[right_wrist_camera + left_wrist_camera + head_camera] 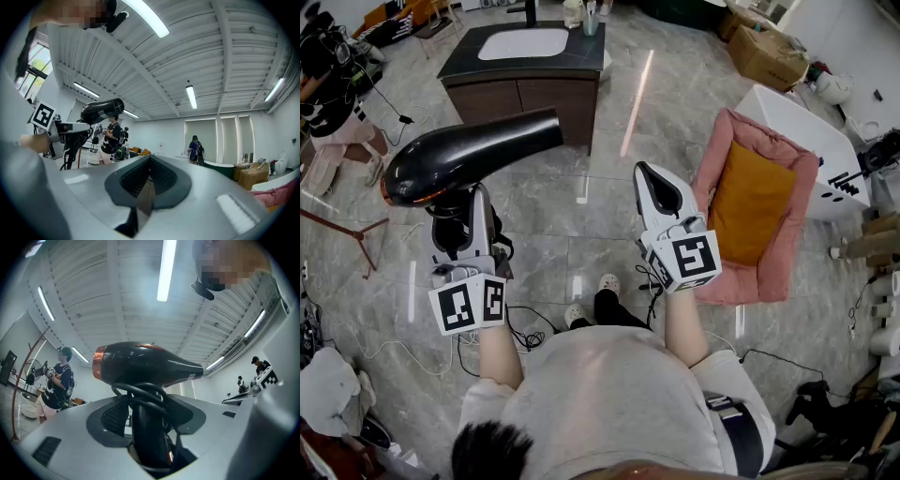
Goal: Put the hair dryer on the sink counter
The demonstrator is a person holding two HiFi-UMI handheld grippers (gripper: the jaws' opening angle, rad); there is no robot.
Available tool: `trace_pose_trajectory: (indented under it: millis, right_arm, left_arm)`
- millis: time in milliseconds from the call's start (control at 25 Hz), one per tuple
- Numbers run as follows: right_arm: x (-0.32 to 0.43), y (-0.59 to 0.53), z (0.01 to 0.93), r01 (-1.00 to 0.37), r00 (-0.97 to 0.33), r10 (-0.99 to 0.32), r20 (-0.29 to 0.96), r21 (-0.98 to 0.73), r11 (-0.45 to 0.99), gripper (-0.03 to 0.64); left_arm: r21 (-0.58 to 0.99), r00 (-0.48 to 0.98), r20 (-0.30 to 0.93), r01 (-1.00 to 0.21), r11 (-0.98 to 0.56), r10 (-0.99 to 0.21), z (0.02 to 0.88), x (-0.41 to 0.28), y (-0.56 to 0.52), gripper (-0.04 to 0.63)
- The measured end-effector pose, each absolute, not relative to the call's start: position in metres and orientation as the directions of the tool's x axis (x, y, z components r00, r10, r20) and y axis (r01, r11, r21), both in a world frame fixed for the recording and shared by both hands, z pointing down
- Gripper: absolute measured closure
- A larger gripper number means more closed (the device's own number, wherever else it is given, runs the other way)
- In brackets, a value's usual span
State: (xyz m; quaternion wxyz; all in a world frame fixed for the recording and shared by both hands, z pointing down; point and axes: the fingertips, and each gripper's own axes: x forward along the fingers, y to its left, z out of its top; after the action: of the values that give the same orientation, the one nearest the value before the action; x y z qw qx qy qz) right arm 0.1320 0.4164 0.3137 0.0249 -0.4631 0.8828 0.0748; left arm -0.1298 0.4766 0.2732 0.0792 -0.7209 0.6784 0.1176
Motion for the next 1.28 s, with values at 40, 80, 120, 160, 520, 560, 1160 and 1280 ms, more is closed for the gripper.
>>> trace_pose_trajectory:
  millis: [40, 80, 120, 160, 520, 560, 1160, 1280]
  right_arm:
    - [0.131, 0.417, 0.313, -0.82, -0.571, -0.813, -0.113, 0.112, 0.561, 0.605]
    - [0.131, 0.417, 0.312, -0.819, -0.573, -0.812, -0.113, 0.115, 0.562, 0.604]
    - [0.13, 0.417, 0.312, -0.819, -0.573, -0.812, -0.113, 0.116, 0.562, 0.605]
    - [0.13, 0.417, 0.312, -0.82, -0.572, -0.813, -0.113, 0.115, 0.561, 0.604]
    - [0.123, 0.412, 0.317, -0.821, -0.57, -0.814, -0.109, 0.12, 0.559, 0.604]
    - [0.124, 0.412, 0.317, -0.823, -0.567, -0.816, -0.115, 0.121, 0.555, 0.604]
    - [0.104, 0.385, 0.318, -0.823, -0.568, -0.814, -0.121, 0.091, 0.561, 0.606]
    - [0.1, 0.359, 0.32, -0.82, -0.572, -0.81, -0.125, 0.089, 0.565, 0.605]
  left_arm:
    - [0.047, 0.052, -0.278, -0.997, -0.067, -0.959, 0.273, -0.13, 0.477, 0.345]
    - [0.048, 0.052, -0.278, -0.997, -0.068, -0.959, 0.273, -0.13, 0.477, 0.345]
    - [0.049, 0.052, -0.279, -0.996, -0.068, -0.959, 0.273, -0.13, 0.477, 0.345]
    - [0.05, 0.052, -0.28, -0.996, -0.069, -0.959, 0.273, -0.13, 0.477, 0.345]
    - [0.057, 0.048, -0.287, -0.996, -0.067, -0.957, 0.277, -0.137, 0.474, 0.345]
    - [0.058, 0.048, -0.288, -0.996, -0.067, -0.957, 0.278, -0.137, 0.474, 0.345]
    - [0.065, 0.048, -0.277, -0.996, -0.069, -0.96, 0.28, -0.161, 0.448, 0.345]
    - [0.067, 0.045, -0.275, -0.996, -0.065, -0.96, 0.283, -0.165, 0.426, 0.345]
